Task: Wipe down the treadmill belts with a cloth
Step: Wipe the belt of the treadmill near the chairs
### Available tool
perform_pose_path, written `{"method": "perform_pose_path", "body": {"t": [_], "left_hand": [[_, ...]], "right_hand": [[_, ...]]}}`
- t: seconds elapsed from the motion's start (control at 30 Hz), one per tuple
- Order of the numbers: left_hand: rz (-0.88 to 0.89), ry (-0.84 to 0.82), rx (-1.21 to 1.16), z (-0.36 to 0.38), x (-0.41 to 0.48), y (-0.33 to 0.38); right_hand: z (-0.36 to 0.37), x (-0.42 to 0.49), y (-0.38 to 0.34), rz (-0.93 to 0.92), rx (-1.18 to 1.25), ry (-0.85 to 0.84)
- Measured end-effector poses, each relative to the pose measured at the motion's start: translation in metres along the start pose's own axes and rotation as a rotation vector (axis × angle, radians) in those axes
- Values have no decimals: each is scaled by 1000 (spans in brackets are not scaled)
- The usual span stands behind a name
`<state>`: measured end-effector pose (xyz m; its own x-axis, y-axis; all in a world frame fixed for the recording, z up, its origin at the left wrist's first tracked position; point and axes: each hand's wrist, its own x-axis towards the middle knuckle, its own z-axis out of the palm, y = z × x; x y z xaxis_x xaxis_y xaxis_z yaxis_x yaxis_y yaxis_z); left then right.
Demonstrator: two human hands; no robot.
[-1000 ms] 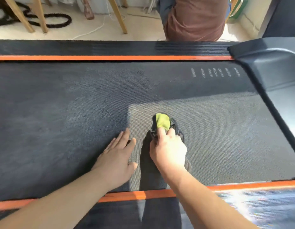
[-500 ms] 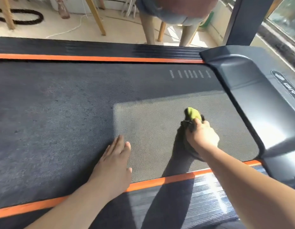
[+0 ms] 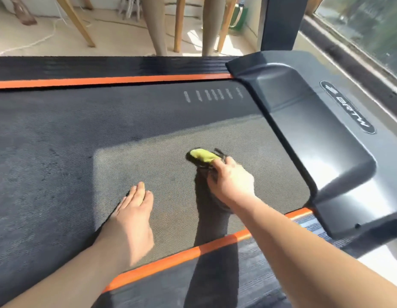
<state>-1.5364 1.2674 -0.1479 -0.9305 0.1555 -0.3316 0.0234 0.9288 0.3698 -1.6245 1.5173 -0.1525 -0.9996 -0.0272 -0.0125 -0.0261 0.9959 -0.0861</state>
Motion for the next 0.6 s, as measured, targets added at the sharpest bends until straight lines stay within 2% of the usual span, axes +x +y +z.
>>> {"method": "perform_pose_path", "body": {"t": [0.1,0.17,0.23,0.3,0.37,0.4,0.47,0.6], "left_hand": [[49,-15,2,4,1,25],[104,-13,-29,8,0,39],[139,-1,-47,13,3,49],[143,0,-55,16,8,58],[146,4,-54,18,14,70],[137,8,-59,18,16,77],[117,21,-76,15,19,91],[122,-4,-68,15,21,99]], "right_hand": [[-14,3,93,415,17,24],[-12,-4,95,487,11,79],[-2,-17,54,337,-19,93],[6,-33,8,58,1,37],[8,-42,-3,-135,47,-33],[4,-40,10,-155,55,-24],[-5,-29,57,-9,14,30],[-26,-11,162,547,-21,71]]}}
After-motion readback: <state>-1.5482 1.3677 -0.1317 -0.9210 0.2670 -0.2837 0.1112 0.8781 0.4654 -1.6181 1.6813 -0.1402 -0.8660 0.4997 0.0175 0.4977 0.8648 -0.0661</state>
